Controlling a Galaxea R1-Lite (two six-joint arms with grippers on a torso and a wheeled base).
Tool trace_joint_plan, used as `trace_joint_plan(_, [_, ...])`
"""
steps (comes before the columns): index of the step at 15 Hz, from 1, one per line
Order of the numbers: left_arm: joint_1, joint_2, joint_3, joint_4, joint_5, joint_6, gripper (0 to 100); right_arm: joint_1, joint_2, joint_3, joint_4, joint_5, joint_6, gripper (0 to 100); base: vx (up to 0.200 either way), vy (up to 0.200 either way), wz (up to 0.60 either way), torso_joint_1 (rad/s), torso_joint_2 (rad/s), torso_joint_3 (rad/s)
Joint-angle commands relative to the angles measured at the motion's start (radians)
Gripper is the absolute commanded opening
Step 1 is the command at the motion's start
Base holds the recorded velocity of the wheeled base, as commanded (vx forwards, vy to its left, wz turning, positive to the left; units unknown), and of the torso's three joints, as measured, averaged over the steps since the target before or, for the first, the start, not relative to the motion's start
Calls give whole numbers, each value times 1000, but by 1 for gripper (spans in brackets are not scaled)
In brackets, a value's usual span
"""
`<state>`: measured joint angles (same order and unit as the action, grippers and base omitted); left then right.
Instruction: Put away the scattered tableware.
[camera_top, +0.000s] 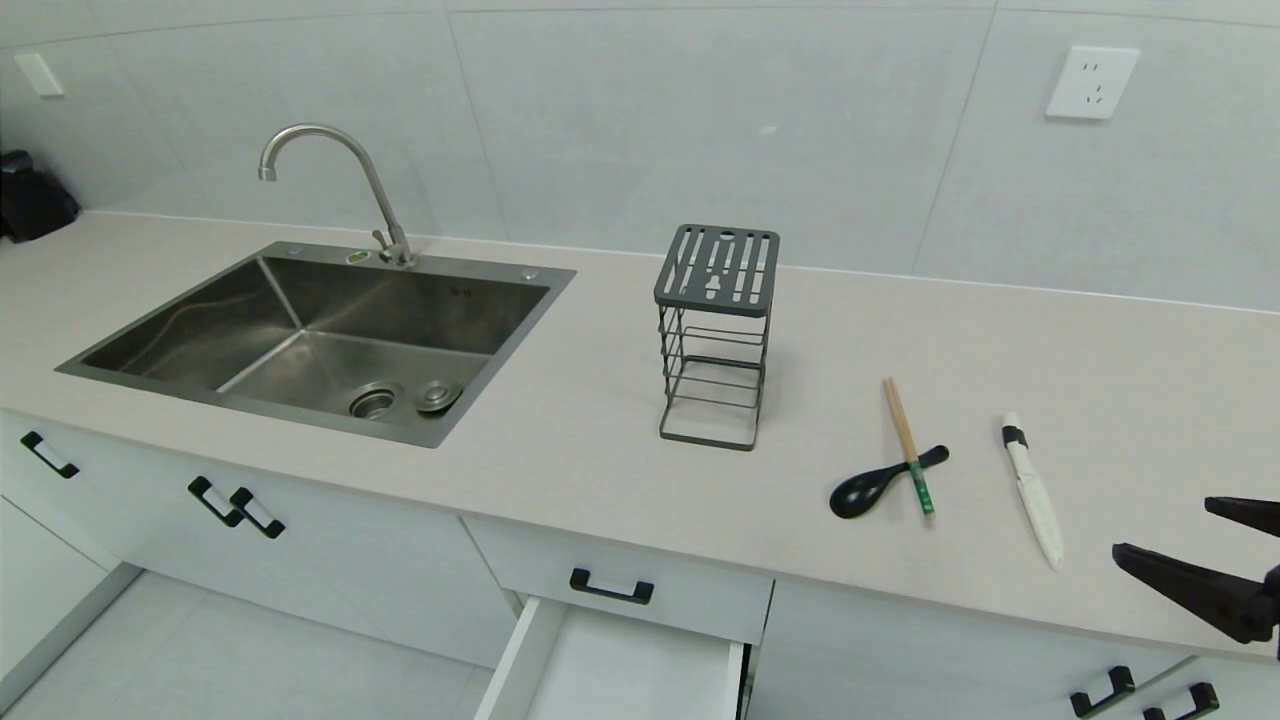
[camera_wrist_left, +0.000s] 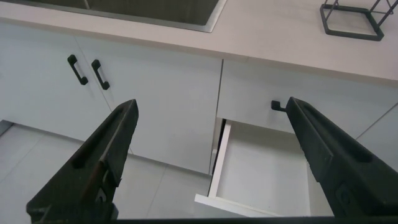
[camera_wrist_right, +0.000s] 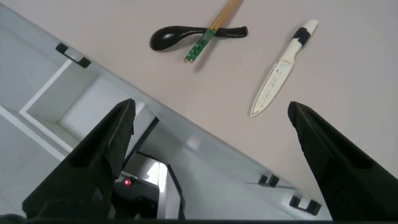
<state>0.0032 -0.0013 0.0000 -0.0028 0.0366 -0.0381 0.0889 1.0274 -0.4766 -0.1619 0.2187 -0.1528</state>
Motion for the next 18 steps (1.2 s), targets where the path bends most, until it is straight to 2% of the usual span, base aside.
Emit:
trace_joint_plan(1, [0, 1, 0, 0, 0, 0, 100, 12, 148, -43, -10, -1, -16, 100, 0, 0, 0, 0, 0, 0])
trace_joint_plan(5, [0, 1, 0, 0, 0, 0, 100, 83, 264, -71, -10, -16, -13, 100, 0, 0, 0, 0, 0, 0])
trace_joint_plan(8, [0, 1, 0, 0, 0, 0, 100, 97, 332, -89, -10, -39, -13, 100, 0, 0, 0, 0, 0, 0])
trace_joint_plan(14, [0, 1, 0, 0, 0, 0, 100, 114, 419, -114, -108, -42, -5, 100, 0, 0, 0, 0, 0, 0])
trace_joint_plan(15, [1, 1, 0, 0, 0, 0, 100, 127, 447, -137, -111, -62, 2, 100, 0, 0, 0, 0, 0, 0])
trace_joint_plan(18, [0, 1, 0, 0, 0, 0, 100, 222, 551, -224, -103, -177, 134, 100, 0, 0, 0, 0, 0, 0])
